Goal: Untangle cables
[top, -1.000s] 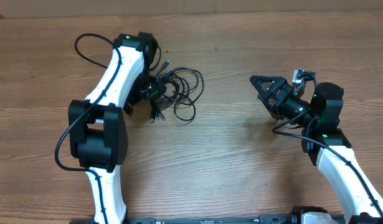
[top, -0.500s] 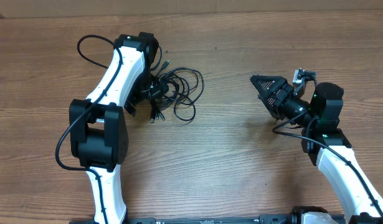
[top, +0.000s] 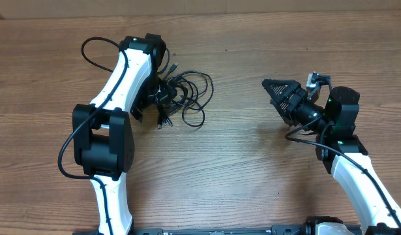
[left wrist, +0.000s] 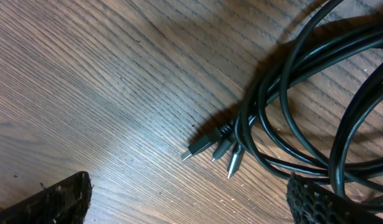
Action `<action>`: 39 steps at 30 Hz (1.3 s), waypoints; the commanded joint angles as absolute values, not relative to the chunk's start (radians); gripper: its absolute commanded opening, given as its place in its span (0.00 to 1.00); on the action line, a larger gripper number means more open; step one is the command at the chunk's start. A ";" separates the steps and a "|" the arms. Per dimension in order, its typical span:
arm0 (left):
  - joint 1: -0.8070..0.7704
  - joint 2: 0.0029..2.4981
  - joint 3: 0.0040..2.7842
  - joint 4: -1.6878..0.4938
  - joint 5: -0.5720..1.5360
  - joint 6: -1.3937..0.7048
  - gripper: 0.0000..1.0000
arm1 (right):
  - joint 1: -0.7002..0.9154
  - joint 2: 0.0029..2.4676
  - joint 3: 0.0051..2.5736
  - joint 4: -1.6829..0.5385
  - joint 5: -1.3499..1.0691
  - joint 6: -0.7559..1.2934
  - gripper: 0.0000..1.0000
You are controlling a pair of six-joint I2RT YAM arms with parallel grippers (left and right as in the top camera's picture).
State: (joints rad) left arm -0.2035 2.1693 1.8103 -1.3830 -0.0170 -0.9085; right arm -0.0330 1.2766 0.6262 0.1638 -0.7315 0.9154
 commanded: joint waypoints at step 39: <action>-0.258 2.179 1.803 -1.296 -0.163 -0.894 1.00 | -0.039 1.276 0.622 0.117 -0.714 0.907 1.00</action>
